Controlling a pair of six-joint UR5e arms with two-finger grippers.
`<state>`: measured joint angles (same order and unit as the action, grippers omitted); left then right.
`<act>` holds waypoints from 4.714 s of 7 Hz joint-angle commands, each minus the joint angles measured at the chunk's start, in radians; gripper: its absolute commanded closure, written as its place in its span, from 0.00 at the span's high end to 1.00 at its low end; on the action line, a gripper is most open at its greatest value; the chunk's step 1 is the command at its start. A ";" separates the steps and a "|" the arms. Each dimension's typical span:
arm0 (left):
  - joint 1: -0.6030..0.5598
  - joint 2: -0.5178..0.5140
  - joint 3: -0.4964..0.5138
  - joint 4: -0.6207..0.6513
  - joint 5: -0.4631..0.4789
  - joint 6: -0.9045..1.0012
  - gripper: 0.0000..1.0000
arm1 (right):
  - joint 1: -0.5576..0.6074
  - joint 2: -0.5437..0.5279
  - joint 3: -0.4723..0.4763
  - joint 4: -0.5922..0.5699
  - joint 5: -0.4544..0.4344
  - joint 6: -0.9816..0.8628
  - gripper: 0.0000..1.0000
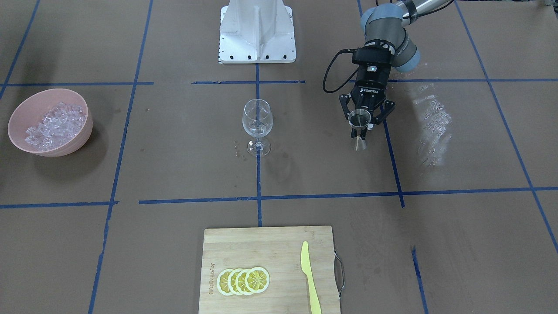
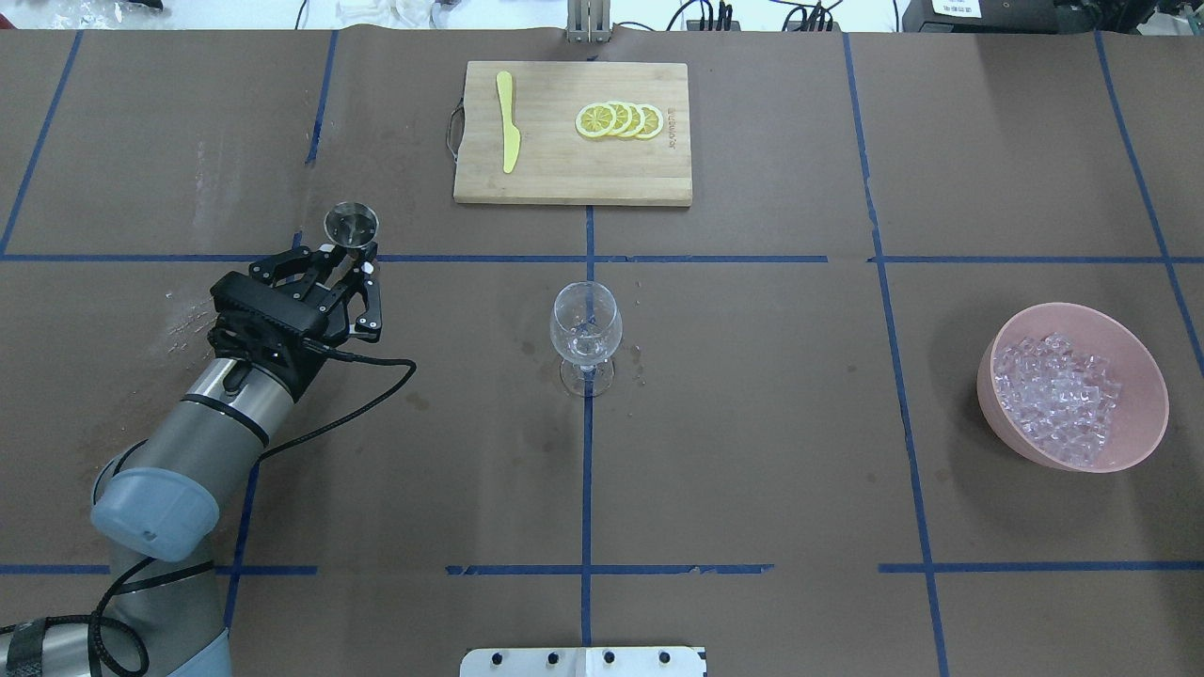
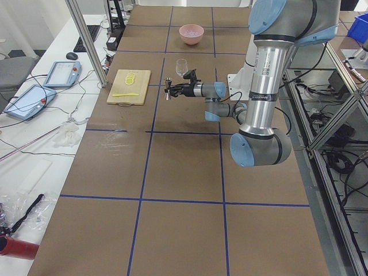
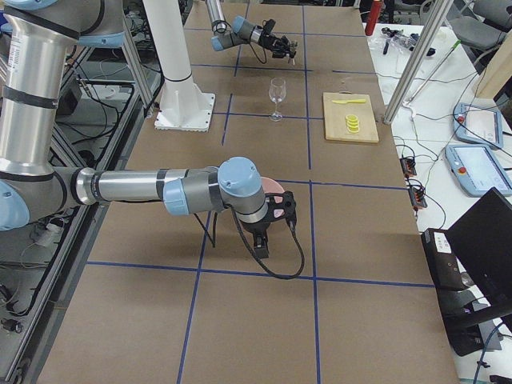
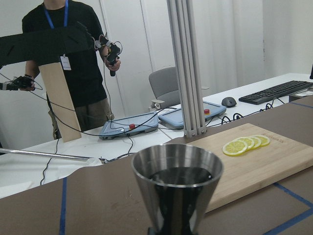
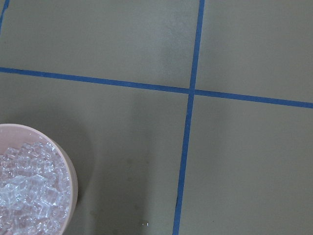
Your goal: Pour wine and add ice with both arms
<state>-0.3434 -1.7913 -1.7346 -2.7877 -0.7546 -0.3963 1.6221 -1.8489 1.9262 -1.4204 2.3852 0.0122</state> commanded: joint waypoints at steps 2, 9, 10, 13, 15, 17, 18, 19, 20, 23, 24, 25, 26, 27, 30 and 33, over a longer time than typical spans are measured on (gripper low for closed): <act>0.003 -0.110 -0.051 0.217 -0.002 0.145 0.00 | 0.005 -0.009 0.002 0.000 0.000 0.000 1.00; 0.121 -0.279 -0.046 0.484 0.003 0.192 0.00 | 0.013 -0.026 -0.004 0.000 0.000 0.002 1.00; 0.119 -0.283 -0.054 0.484 0.001 0.283 0.00 | 0.013 -0.027 -0.004 0.000 0.000 0.002 1.00; 0.119 -0.283 -0.057 0.484 0.029 0.446 0.00 | 0.015 -0.032 -0.007 0.000 0.000 0.002 1.00; 0.119 -0.284 -0.059 0.482 0.076 0.529 0.00 | 0.015 -0.033 -0.007 0.000 0.000 0.002 1.00; 0.121 -0.284 -0.057 0.482 0.116 0.615 0.00 | 0.015 -0.033 -0.009 0.000 0.000 0.002 1.00; 0.121 -0.284 -0.049 0.484 0.156 0.682 0.00 | 0.015 -0.033 -0.010 0.000 0.000 0.002 1.00; 0.121 -0.284 -0.060 0.481 0.164 0.732 0.00 | 0.015 -0.033 -0.010 0.000 0.000 0.002 1.00; 0.122 -0.286 -0.057 0.481 0.179 0.764 0.00 | 0.016 -0.035 -0.010 0.000 0.000 0.002 1.00; 0.124 -0.292 -0.060 0.473 0.208 0.911 0.00 | 0.016 -0.044 -0.012 0.000 0.002 0.002 1.00; 0.129 -0.293 -0.059 0.473 0.208 0.922 0.00 | 0.016 -0.044 -0.013 -0.002 0.002 0.002 1.00; 0.136 -0.295 -0.053 0.474 0.210 0.944 0.00 | 0.018 -0.052 -0.013 0.000 0.002 0.002 1.00; 0.144 -0.296 -0.051 0.474 0.225 0.993 0.00 | 0.021 -0.053 -0.013 -0.002 0.002 0.000 1.00; 0.144 -0.296 -0.059 0.474 0.230 1.033 0.00 | 0.024 -0.061 -0.013 -0.002 0.002 0.000 1.00; 0.149 -0.309 -0.060 0.473 0.231 1.108 0.00 | 0.027 -0.062 -0.015 0.000 0.003 0.000 1.00; 0.155 -0.307 -0.062 0.420 0.248 1.110 0.00 | 0.027 -0.062 -0.015 -0.002 0.003 0.000 1.00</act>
<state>-0.1898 -2.0993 -1.7952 -2.3299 -0.5083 0.7117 1.6489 -1.9113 1.9115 -1.4219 2.3884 0.0123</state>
